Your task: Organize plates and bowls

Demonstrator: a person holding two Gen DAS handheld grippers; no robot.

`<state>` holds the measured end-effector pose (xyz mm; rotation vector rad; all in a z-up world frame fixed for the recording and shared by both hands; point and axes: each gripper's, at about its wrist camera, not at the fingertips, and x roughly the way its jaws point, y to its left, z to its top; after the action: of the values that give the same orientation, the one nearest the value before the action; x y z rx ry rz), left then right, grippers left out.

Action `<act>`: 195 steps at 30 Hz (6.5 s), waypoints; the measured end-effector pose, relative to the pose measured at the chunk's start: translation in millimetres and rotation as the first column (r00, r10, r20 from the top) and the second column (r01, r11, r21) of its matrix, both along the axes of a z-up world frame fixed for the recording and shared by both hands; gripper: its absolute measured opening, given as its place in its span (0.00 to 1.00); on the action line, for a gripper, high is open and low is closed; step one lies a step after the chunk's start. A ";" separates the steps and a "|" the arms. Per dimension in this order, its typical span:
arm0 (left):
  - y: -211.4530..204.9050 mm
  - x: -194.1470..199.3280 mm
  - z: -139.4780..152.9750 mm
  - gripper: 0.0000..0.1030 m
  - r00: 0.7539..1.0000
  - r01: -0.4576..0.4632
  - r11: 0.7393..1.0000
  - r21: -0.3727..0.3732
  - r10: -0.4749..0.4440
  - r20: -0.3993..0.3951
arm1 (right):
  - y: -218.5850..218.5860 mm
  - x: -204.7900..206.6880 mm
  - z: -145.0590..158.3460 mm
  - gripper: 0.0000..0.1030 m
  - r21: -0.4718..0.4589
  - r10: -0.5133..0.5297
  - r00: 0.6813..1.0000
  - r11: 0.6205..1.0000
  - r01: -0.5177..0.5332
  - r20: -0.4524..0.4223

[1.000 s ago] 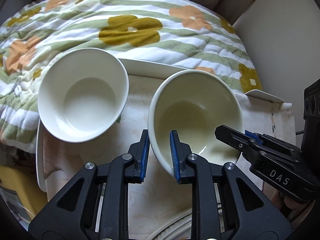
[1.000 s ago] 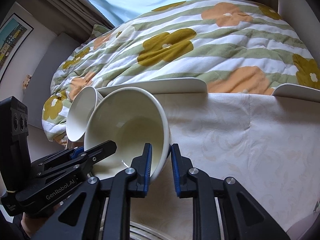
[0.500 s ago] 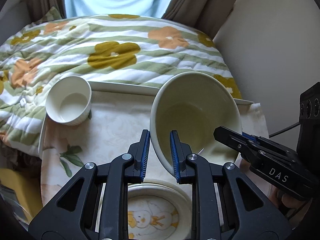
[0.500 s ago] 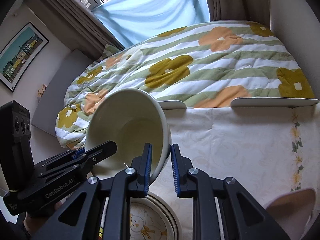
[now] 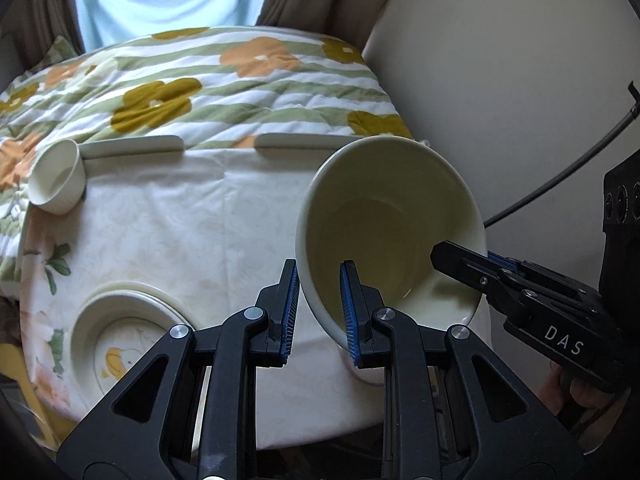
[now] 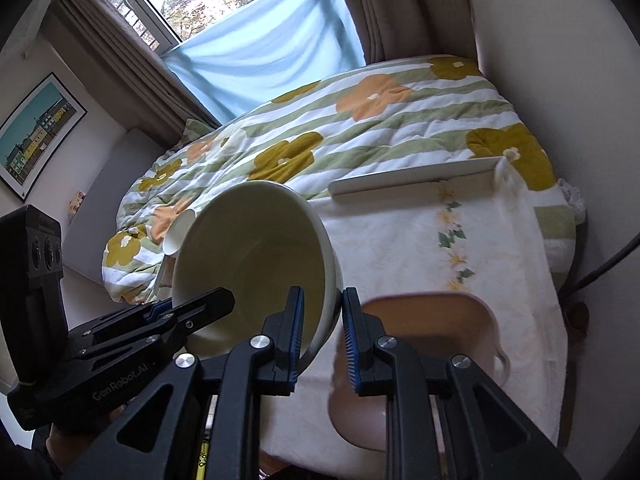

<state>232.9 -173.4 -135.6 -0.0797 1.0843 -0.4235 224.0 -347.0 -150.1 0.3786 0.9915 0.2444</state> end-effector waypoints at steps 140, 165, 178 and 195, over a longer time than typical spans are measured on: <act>327.9 159.5 -98.5 0.21 0.800 -0.599 0.800 0.037 0.600 -0.012 | 321.8 238.2 -94.5 0.15 0.031 0.510 0.859 0.860 -0.509 -0.045; 59.8 -15.4 16.9 0.21 0.925 -0.361 0.932 0.009 0.357 0.133 | 70.4 43.7 23.8 0.16 -0.009 0.264 0.957 0.964 -0.265 0.121; -57.0 -40.1 -33.8 0.21 0.992 -0.122 0.992 0.015 0.123 -0.035 | -29.7 -13.0 -16.7 0.16 -0.040 0.054 0.999 0.998 -0.054 -0.008; -94.4 -26.7 -79.3 0.21 0.997 0.050 0.978 0.202 -0.037 -0.064 | -52.1 -30.2 -77.1 0.15 -0.044 -0.053 0.992 0.998 0.048 -0.115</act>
<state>206.2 -267.9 -214.8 0.1133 1.1847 -0.3490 193.8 -399.1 -227.2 0.3830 1.0984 0.1573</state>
